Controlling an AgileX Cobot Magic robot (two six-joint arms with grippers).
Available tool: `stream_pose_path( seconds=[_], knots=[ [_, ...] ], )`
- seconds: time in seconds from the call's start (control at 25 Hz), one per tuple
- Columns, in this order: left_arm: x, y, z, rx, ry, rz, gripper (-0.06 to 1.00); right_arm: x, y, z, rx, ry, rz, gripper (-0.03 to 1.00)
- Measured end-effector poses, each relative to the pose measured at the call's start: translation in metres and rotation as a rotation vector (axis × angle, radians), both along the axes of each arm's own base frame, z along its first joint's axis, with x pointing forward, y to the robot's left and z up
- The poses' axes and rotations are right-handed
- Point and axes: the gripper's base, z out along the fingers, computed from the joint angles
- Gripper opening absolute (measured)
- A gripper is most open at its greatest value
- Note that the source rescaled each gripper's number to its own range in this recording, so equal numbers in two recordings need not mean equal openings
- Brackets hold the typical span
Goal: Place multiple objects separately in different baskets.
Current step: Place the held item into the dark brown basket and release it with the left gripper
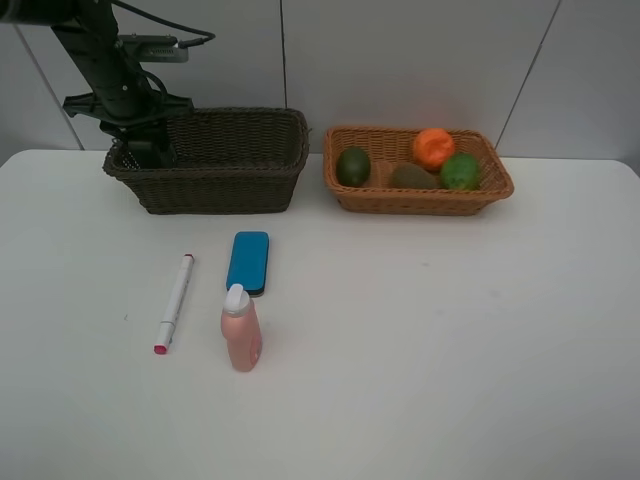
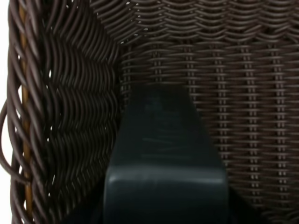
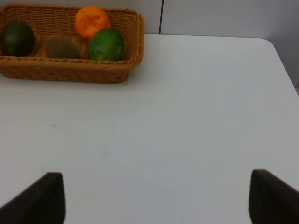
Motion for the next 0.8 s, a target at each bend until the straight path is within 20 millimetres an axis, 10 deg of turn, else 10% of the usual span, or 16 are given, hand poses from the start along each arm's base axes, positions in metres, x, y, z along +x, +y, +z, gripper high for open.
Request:
stream_pose_path(
  seconds=[0.2, 0.4, 0.8],
  knots=[
    [0.0006, -0.0003, 0.0003, 0.0, -0.007, -0.008, 0.39, 0.0, 0.0, 0.0, 0.0, 0.0, 0.0, 1.0],
    [0.0021, -0.0009, 0.0028, -0.019, -0.02, 0.017, 0.94, 0.0, 0.0, 0.0, 0.0, 0.0, 0.0, 1.0],
    [0.0019, -0.0016, 0.0028, -0.03, -0.017, 0.022, 1.0, 0.0, 0.0, 0.0, 0.0, 0.0, 0.0, 1.0]
  ],
)
